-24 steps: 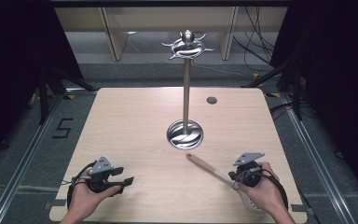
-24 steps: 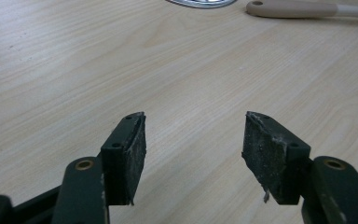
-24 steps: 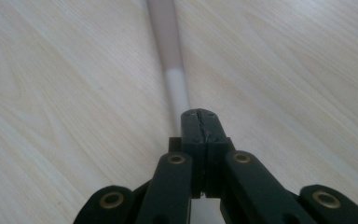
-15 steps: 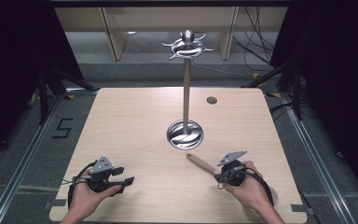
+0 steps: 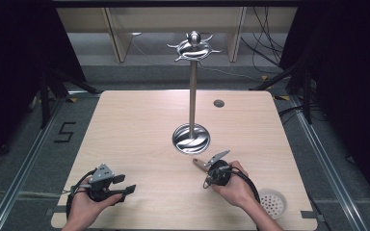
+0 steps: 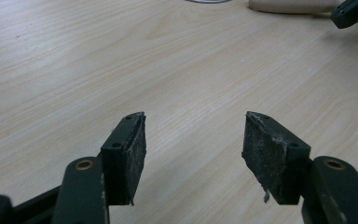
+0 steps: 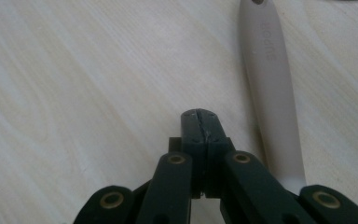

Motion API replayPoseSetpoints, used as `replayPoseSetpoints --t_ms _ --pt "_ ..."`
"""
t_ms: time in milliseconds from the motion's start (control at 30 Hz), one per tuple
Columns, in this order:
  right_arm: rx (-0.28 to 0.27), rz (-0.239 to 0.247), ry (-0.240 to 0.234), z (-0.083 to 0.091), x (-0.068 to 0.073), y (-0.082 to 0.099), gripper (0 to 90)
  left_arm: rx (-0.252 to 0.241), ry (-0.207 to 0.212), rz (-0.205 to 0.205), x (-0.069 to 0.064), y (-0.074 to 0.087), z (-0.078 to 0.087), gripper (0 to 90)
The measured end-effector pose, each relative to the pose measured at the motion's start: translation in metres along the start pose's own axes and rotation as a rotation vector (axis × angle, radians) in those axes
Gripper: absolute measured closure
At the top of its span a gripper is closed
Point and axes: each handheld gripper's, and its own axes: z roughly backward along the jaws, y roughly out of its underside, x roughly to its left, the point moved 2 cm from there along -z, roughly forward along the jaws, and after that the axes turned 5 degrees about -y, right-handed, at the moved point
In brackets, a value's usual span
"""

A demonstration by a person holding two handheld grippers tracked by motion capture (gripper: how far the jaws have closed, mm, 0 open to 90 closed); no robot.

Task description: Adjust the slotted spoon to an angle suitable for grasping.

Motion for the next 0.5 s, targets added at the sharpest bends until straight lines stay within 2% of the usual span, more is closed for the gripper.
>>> replayPoseSetpoints --t_ms 67,133,167,200,267,300,333,367,400,467,500 --pt "0.004 -0.013 0.02 -0.002 -0.003 -0.002 90.0 -0.013 -0.005 0.005 0.0 0.0 0.0 38.5" --pt "-0.001 -0.025 0.022 -0.002 -0.008 -0.004 90.0 -0.026 -0.008 0.032 -0.002 0.001 -0.001 38.5" --pt "-0.001 -0.025 0.022 -0.002 -0.008 -0.004 90.0 -0.026 -0.008 0.032 -0.002 0.001 -0.001 38.5" --pt "-0.003 -0.038 0.026 -0.002 -0.013 -0.004 90.0 -0.003 -0.002 0.014 -0.001 0.002 0.0 38.5" --pt "-0.004 -0.028 0.021 -0.003 -0.017 -0.004 90.0 -0.002 -0.004 0.023 -0.001 0.002 0.0 38.5" --pt "0.001 -0.054 0.029 -0.003 -0.019 -0.004 90.0 -0.002 -0.005 0.02 -0.001 0.003 0.001 38.4" --pt "0.004 -0.06 0.024 -0.004 -0.02 -0.004 90.0 0.003 -0.01 0.007 0.0 0.003 0.001 38.4" --pt "0.004 -0.06 0.024 -0.004 -0.02 -0.004 90.0 0.003 -0.01 0.007 0.0 0.003 0.001 38.4" --pt "0.01 -0.056 0.033 -0.006 -0.021 -0.004 90.0 -0.014 -0.018 0.031 -0.001 0.004 0.0 38.4" --pt "0.018 -0.061 0.029 -0.007 -0.021 -0.003 90.0 -0.022 -0.021 0.036 -0.001 0.004 0.0 38.4" --pt "0.027 -0.079 0.037 -0.007 -0.021 -0.003 90.0 -0.018 -0.019 0.03 -0.001 0.004 0.0 38.4"
